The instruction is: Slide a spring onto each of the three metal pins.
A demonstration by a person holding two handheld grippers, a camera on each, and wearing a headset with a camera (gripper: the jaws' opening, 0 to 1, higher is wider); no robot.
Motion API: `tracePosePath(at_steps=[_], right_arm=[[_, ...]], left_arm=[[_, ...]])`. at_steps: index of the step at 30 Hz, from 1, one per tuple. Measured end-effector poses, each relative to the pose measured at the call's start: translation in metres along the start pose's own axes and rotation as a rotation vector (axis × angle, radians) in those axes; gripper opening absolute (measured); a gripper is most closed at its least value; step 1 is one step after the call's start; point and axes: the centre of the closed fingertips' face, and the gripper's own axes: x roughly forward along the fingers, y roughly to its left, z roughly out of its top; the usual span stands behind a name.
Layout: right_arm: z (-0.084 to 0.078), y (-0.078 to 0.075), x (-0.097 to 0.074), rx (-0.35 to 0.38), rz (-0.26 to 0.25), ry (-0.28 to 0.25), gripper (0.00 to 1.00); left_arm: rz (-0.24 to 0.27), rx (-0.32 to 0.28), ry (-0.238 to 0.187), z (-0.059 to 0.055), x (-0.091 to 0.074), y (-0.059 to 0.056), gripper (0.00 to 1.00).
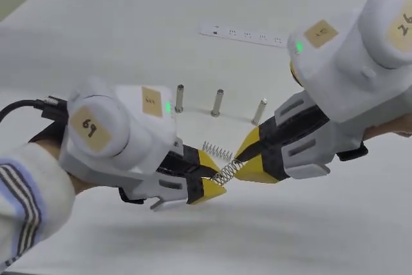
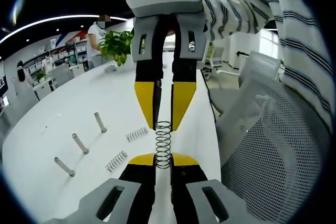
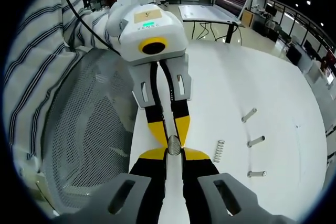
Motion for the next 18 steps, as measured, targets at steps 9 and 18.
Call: tracePosePath(at_steps=[9,18], right_arm=[[0.0013,0.0065,0.0011,-0.091,0.022,0.025,0.08],[-0.0008,0.0064,0.0061,-0.127,0.026,0.041,0.08]], left_arm=[[-0.005,0.008,0.008,0.0005,-0.0008,-0.0037,0.02],[0.004,0.005,-0.011,0.0057,-0.0008,-0.0047,0.02]])
